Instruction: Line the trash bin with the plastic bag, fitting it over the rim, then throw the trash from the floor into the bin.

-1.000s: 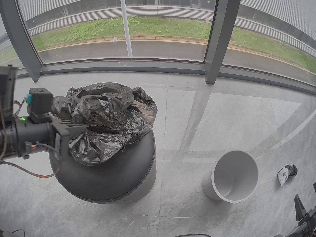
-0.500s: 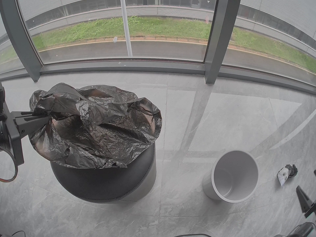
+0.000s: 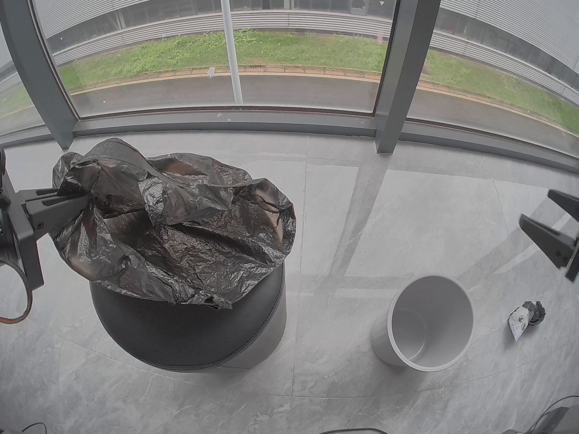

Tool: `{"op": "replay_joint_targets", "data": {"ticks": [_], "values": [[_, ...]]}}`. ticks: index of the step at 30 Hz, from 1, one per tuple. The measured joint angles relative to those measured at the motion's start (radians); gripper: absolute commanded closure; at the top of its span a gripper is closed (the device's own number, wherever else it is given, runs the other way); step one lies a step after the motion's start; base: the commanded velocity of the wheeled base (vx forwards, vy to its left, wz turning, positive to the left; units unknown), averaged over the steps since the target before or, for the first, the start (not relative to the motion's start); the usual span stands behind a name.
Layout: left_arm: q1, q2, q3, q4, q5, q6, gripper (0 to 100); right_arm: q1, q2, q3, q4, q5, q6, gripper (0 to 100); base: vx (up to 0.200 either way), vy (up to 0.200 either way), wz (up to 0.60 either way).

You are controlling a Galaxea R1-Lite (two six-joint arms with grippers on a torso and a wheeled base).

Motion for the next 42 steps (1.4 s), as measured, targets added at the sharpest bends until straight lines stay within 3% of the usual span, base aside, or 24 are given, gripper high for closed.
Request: {"op": "replay_joint_targets", "data": {"ticks": [10,23,28,36,37,42], "values": [[-0.001,0.016,0.037,-0.16,-0.003,0.028,100,0.132,0.509,-0.353,-0.151,0.091,-0.041,0,0.0,0.0,0.0],[-0.006,0.057,0.093,-0.472,-0.008,0.073,100,0.285,1.113,-0.647,-0.442,0.252,-0.152,0,0.0,0.0,0.0],[-0.01,0.078,0.126,-0.513,-0.01,0.085,100,0.309,1.236,-0.725,-0.526,0.274,-0.169,0,0.0,0.0,0.0],[-0.011,0.09,0.161,-0.518,-0.01,0.086,100,0.283,1.295,-0.752,-0.545,0.276,-0.167,0,0.0,0.0,0.0],[-0.011,0.091,0.163,-0.519,-0.01,0.086,100,0.279,1.298,-0.753,-0.553,0.277,-0.167,100,0.0,0.0,0.0],[-0.011,0.096,0.166,-0.52,-0.01,0.086,100,0.273,1.305,-0.734,-0.622,0.289,-0.157,100,0.0,0.0,0.0]]}}
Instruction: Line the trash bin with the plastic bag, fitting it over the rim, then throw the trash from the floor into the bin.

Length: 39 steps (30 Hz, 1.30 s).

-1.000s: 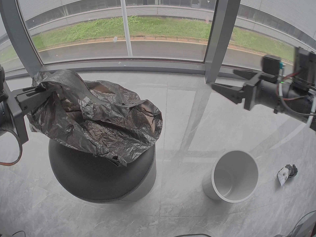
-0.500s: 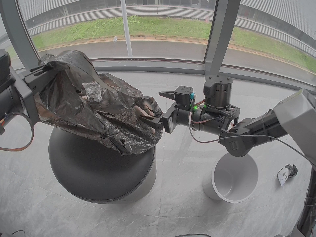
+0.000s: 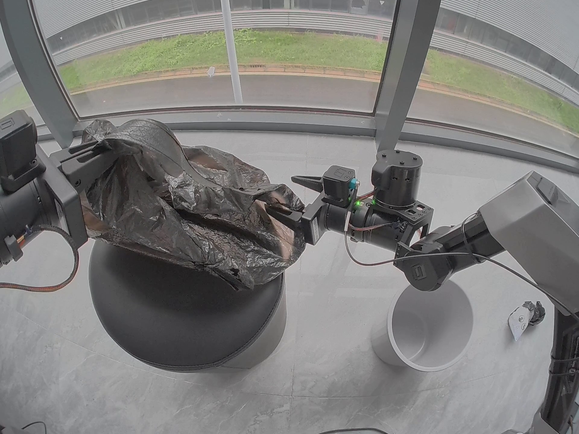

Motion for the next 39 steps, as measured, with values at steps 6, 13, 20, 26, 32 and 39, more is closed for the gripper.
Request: {"op": "replay_joint_targets", "data": {"ticks": [6,13,20,26,32,39], "values": [[0.0,0.01,0.001,-0.03,0.0,0.0,100,0.003,-0.011,0.067,-0.034,0.021,0.024,100,0.0,0.0,0.0],[0.001,0.031,0.002,-0.053,-0.006,-0.02,100,-0.004,-0.084,0.123,-0.033,0.03,0.032,100,0.0,0.0,0.0],[0.005,0.066,-0.011,-0.057,-0.12,-0.148,100,-0.013,-0.285,0.207,0.026,0.03,0.121,100,0.0,0.0,0.0],[0.006,0.146,-0.088,-0.12,-0.22,-0.295,100,-0.015,-0.536,0.293,0.223,0.004,0.176,100,0.0,-0.033,0.0],[-0.016,0.294,-0.193,-0.205,-0.27,-0.431,100,-0.011,-0.773,0.391,0.386,-0.044,0.219,100,0.0,-0.2,0.0],[-0.055,0.41,-0.237,-0.229,-0.296,-0.446,100,-0.01,-0.945,0.576,0.423,-0.067,0.232,100,0.0,-0.2,0.0]]}}
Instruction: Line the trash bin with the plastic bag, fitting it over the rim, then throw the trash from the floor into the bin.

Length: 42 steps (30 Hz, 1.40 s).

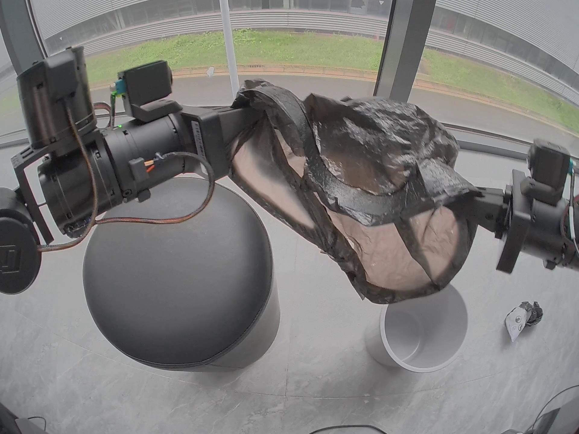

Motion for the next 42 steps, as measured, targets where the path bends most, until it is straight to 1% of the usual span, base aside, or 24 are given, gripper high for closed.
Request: {"op": "replay_joint_targets", "data": {"ticks": [6,13,15,20,22,26,31,37,40,42], "values": [[-0.014,0.046,0.002,0.0,-0.025,-0.003,100,-0.002,-0.129,0.143,0.038,-0.004,0.005,100,0.0,-0.2,0.0],[-0.016,0.065,0.06,0.039,-0.104,-0.013,100,0.0,-0.225,0.166,0.178,0.001,0.006,100,0.0,-0.2,0.0],[-0.015,0.064,0.086,0.07,-0.117,-0.039,100,0.001,-0.239,0.159,0.185,0.003,0.006,100,0.0,-0.2,0.0],[-0.022,0.055,0.138,0.093,-0.129,-0.181,100,0.001,-0.257,0.151,0.192,0.007,0.006,100,0.0,-0.2,0.0],[-0.024,0.052,0.159,0.101,-0.13,-0.224,100,0.0,-0.259,0.151,0.193,0.008,0.006,100,0.0,-0.2,0.0],[-0.029,0.053,0.193,0.111,-0.139,-0.262,100,-0.001,-0.259,0.155,0.194,0.02,0.008,100,0.0,-0.2,0.0],[-0.03,0.07,0.217,0.098,-0.174,-0.314,100,-0.005,-0.247,0.168,0.186,0.044,0.023,100,0.0,-0.2,0.0],[-0.024,0.092,0.232,0.092,-0.175,-0.378,100,-0.006,-0.227,0.181,0.181,0.048,0.053,100,0.0,-0.2,0.0],[-0.014,0.102,0.254,0.048,-0.168,-0.402,100,-0.008,-0.213,0.182,0.176,0.048,0.069,100,0.0,0.0,0.0],[-0.004,0.107,0.285,-0.012,-0.165,-0.426,100,-0.01,-0.202,0.184,0.168,0.049,0.075,100,0.0,0.0,0.0]]}}
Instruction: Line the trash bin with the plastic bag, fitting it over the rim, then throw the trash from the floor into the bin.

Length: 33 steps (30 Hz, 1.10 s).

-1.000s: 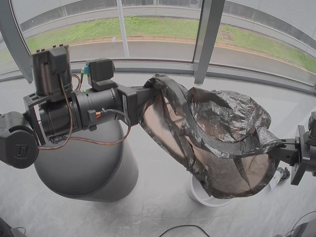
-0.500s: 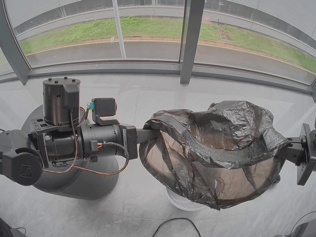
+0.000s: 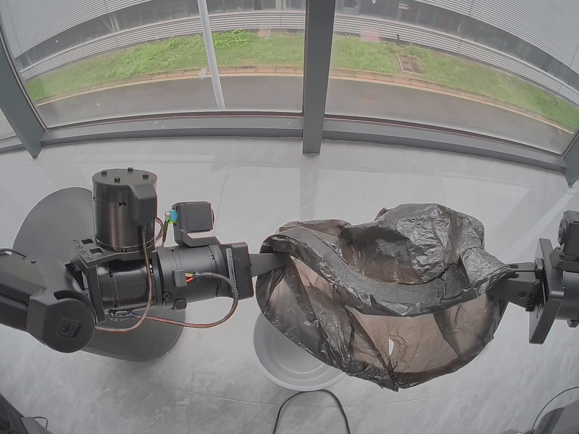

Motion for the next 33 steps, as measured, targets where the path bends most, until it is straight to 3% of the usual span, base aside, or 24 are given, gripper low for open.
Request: {"op": "replay_joint_targets", "data": {"ticks": [3,10,22,30,33], "values": [[0.01,0.006,0.046,-0.067,0.002,-0.059,100,-0.007,0.014,0.001,-0.015,0.014,0.006,100,0.0,0.0,0.0],[0.013,0.009,0.116,-0.164,0.012,-0.222,100,-0.041,0.047,0.002,-0.033,0.051,0.011,100,-0.2,0.0,0.0],[-0.011,0.006,0.133,-0.204,0.043,-0.228,100,-0.063,0.06,0.022,-0.036,0.068,0.011,100,-0.2,0.0,0.0],[-0.016,0.016,0.124,-0.206,0.093,-0.232,100,-0.068,0.061,0.034,-0.037,0.068,0.011,100,0.0,0.0,0.0],[-0.014,0.024,0.127,-0.211,0.16,-0.233,100,-0.068,0.064,0.035,-0.037,0.068,0.011,100,0.0,0.0,0.0]]}}
